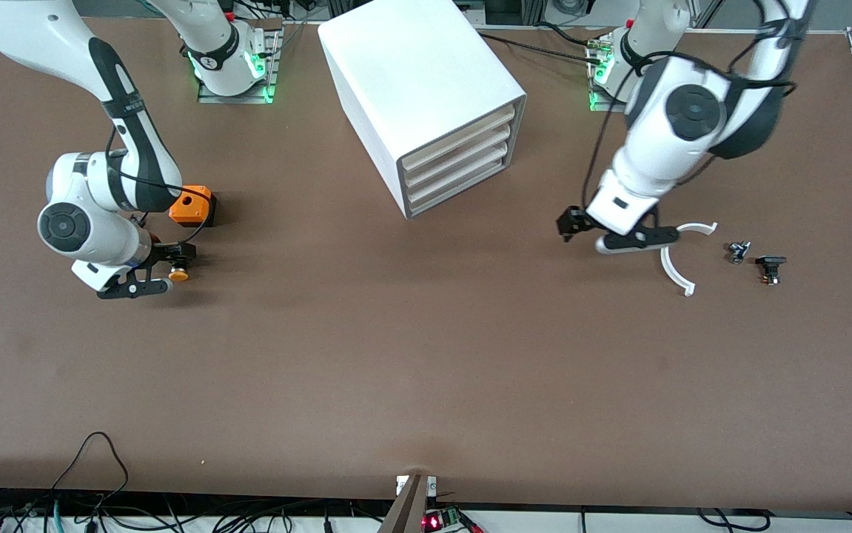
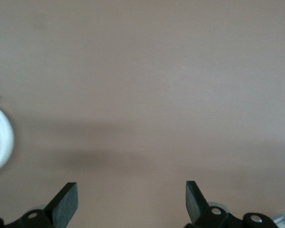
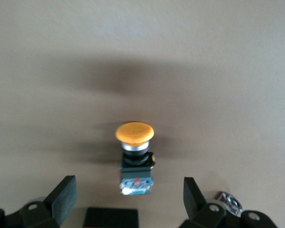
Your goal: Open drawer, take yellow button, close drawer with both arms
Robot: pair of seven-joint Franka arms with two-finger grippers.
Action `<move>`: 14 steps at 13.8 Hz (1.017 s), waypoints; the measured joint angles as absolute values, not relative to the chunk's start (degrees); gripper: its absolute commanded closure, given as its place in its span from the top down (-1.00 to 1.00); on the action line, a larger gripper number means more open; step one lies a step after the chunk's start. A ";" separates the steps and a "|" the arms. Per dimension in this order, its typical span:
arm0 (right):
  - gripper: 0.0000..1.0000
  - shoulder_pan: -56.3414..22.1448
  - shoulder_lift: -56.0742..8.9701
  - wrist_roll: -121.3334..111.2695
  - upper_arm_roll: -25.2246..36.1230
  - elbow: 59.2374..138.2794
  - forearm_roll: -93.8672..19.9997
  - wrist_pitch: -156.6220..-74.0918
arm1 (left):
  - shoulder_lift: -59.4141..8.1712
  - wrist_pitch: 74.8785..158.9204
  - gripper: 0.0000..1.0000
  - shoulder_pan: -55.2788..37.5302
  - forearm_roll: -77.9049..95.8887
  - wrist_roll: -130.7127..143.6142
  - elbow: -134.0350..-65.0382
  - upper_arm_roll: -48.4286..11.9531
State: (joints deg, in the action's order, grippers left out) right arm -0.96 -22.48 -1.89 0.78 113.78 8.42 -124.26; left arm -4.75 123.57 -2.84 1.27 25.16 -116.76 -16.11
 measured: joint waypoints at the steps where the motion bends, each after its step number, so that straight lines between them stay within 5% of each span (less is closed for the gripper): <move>1: 1.00 -1.06 -22.25 -1.89 -0.04 110.63 7.47 -120.17 | -4.22 118.99 1.00 -2.85 1.27 21.30 -113.85 -14.09; 7: 1.00 -2.32 -21.14 -1.54 -1.60 91.23 2.38 -95.56 | 1.81 95.38 1.00 -2.80 1.27 0.25 -100.41 -0.11; 11: 1.00 -4.05 -20.23 2.04 -1.74 78.69 -0.44 -81.47 | 4.68 90.17 1.00 -2.77 1.27 -3.61 -98.34 2.25; 14: 1.00 -3.96 -19.11 2.05 -0.96 72.78 0.69 -79.52 | 3.73 90.11 1.00 -2.76 1.26 -3.89 -97.86 2.27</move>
State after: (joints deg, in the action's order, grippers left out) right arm -3.96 -19.11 2.05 -0.96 72.78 0.69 -79.52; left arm 3.73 90.11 -2.76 1.26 -3.89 -97.86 2.27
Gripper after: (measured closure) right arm 0.000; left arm 0.000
